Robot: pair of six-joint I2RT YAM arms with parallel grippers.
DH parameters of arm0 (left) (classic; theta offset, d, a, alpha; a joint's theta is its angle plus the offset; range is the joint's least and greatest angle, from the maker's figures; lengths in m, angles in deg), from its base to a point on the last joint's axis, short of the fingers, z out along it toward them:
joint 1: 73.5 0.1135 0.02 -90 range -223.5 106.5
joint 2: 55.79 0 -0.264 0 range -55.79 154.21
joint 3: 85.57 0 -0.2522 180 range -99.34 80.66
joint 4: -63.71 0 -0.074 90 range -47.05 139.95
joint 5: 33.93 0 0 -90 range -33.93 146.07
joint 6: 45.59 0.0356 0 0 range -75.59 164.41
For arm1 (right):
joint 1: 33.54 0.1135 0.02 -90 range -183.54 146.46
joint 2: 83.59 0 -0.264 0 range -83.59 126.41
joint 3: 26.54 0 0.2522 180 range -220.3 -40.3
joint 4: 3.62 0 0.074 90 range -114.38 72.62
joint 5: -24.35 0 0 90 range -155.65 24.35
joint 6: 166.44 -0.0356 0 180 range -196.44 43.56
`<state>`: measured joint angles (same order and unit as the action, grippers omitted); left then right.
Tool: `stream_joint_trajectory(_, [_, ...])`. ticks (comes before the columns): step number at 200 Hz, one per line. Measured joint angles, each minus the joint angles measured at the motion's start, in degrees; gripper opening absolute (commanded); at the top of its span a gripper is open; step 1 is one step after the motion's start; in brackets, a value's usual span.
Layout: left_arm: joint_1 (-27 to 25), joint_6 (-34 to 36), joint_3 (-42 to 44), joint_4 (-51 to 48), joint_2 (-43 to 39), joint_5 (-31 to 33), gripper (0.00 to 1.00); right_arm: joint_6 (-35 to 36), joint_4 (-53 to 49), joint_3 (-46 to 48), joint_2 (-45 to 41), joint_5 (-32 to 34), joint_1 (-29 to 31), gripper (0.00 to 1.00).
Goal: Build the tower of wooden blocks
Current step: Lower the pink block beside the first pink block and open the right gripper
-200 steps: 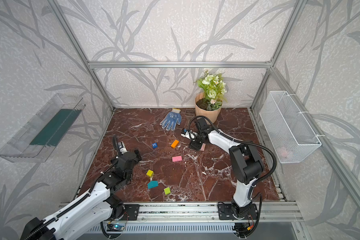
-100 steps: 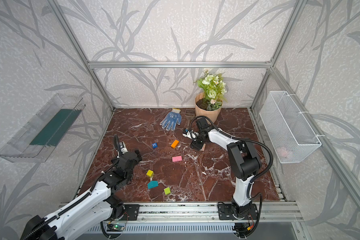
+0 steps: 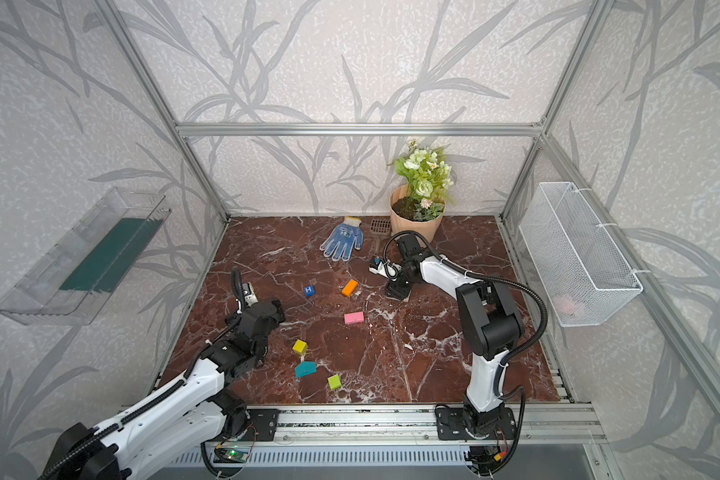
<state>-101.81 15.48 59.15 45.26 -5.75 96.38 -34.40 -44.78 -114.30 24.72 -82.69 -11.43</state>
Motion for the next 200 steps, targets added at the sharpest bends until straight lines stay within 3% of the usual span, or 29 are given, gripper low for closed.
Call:
stream_joint_trajectory(134, [0.0, 0.04, -1.62, 0.09, 1.79, -0.11, 0.97, 0.68, -1.68, -2.6, 3.48, -0.55, -0.48, 0.19])
stream_joint_trajectory(200, [0.0, 0.04, -1.62, 0.09, 1.79, -0.13, 0.97, 0.61, -1.7, -3.3, 3.78, -0.57, -0.52, 0.31])
